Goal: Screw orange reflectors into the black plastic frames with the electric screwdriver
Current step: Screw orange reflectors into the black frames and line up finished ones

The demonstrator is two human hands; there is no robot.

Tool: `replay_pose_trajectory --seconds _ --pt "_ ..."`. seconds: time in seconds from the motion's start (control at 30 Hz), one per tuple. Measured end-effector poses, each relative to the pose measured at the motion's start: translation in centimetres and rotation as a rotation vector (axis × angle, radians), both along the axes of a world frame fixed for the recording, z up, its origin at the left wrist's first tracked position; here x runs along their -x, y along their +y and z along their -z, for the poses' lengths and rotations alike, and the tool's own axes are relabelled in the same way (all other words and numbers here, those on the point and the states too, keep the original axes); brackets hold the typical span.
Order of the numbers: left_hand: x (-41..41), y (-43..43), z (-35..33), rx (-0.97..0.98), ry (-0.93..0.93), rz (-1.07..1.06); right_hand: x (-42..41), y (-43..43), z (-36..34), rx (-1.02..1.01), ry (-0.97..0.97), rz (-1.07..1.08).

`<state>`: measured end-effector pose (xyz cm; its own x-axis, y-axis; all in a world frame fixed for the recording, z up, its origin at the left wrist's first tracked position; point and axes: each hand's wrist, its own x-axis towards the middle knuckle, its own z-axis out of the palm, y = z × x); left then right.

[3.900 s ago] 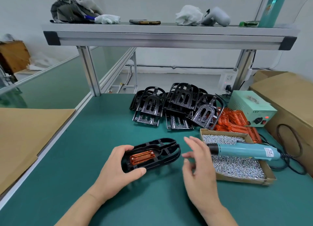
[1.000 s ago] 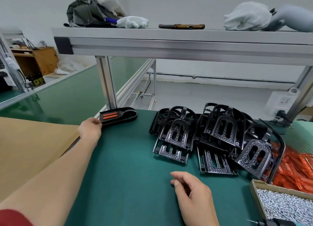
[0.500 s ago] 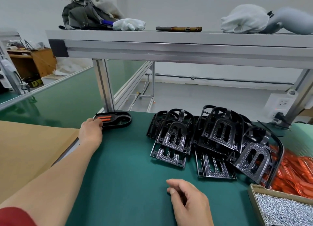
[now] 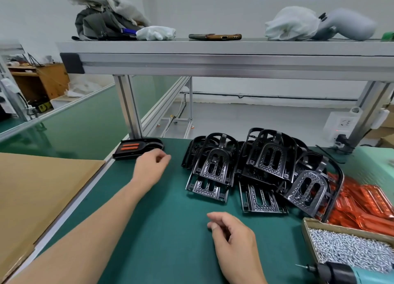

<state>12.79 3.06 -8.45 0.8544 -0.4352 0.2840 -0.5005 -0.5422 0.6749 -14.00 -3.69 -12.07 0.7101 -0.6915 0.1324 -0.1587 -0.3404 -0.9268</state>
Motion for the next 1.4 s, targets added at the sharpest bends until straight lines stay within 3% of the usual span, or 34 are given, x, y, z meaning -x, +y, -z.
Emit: replay_pose_trajectory --seconds 0.4,0.67,0.9,1.17,1.4 --pt "6.0 -3.9 -1.8 -0.083 0.135 0.153 0.0 0.1 0.5 -0.035 -0.025 0.059" --pt "6.8 -4.6 -2.1 -0.063 0.261 0.065 0.5 0.3 1.0 0.009 -0.01 0.062" --pt "8.4 -1.3 -2.1 -0.025 0.182 0.031 0.7 0.1 0.9 -0.018 -0.037 0.107" --pt "11.2 3.0 -0.8 -0.013 0.05 0.037 0.6 -0.8 1.1 -0.242 -0.252 0.252" --pt "14.0 5.6 0.8 0.026 -0.109 0.104 0.8 -0.9 0.8 -0.291 -0.327 0.308"
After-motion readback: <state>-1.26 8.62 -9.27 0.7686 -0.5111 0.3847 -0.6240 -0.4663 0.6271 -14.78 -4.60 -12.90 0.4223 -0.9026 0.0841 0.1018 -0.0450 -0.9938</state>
